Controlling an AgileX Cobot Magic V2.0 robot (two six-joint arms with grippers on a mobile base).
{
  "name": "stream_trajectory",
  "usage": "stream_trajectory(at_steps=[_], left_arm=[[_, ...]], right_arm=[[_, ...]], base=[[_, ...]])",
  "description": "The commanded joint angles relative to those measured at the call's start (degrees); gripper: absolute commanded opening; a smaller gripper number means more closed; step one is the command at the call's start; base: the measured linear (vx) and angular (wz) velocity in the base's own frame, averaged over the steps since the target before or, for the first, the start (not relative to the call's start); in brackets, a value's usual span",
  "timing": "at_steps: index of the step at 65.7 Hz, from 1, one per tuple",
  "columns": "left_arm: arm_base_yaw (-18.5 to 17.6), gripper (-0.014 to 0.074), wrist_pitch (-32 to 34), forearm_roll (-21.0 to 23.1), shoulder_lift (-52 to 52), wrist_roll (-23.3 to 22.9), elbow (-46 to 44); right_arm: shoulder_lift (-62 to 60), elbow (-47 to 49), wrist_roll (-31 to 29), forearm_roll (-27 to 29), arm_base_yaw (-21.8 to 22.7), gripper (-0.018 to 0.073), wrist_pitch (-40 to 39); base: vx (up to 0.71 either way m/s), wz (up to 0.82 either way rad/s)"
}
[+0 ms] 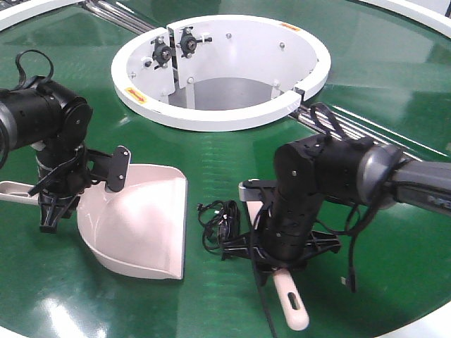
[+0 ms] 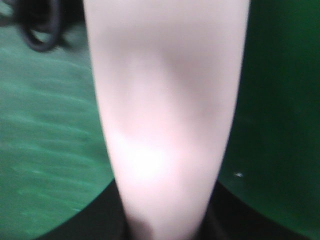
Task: Clean and inspect green conveyor with broom and dustpan
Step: 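Sweep the black cable into the dustpan with the brush in the right gripper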
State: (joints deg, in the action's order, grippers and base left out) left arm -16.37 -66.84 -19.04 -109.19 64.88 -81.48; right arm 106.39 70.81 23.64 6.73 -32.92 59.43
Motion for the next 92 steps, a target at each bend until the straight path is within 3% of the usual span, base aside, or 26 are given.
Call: stream_trajectory(at_steps=[1,14,30,47,58,75,84,92], left_arm=[[-0.40,-0.0006,-1.02,-0.60,2.83,0.31,-1.63],[-0.40,-0.0006,-1.02,-0.60,2.83,0.31,-1.63],[-0.40,-0.0006,-1.02,-0.60,2.83,0.31,-1.63],[-0.40,-0.0006,-1.02,-0.60,2.83,0.31,-1.63],[-0.40,-0.0006,-1.02,-0.60,2.83,0.31,-1.63],[-0.40,-0.0006,-1.02,-0.60,2.83,0.31,-1.63],[-0.40,-0.0006,-1.02,-0.60,2.83,0.31,-1.63],[-0.40,-0.0006,-1.02,-0.60,2.83,0.31,-1.63]], right_arm=[[-0.66,4.07,-0.10,1.07,-0.60,-0.0004,2.49],[3.93,9.64,-1.00,2.37,-2.87,-0.0004,6.34],[10.59,20.63,-5.14,8.00,-6.48,-0.0004,8.48],[17.21,35.84,-7.59,9.38,-10.27,-0.0004,14.38],[18.00,40.87,-7.59,10.13,-10.66,-0.0004,14.53],[16.64,41.31,-10.65,7.56,-10.47,-0.0004,14.53],[14.97,41.05,-10.50,0.91,-10.01,-0.0004,14.53],[12.00,37.78,-10.40,-1.77,-7.12,-0.0004,14.53]], base=[[0.00,0.00],[0.00,0.00],[0.00,0.00],[0.00,0.00],[0.00,0.00],[0.00,0.00],[0.00,0.00],[0.00,0.00]])
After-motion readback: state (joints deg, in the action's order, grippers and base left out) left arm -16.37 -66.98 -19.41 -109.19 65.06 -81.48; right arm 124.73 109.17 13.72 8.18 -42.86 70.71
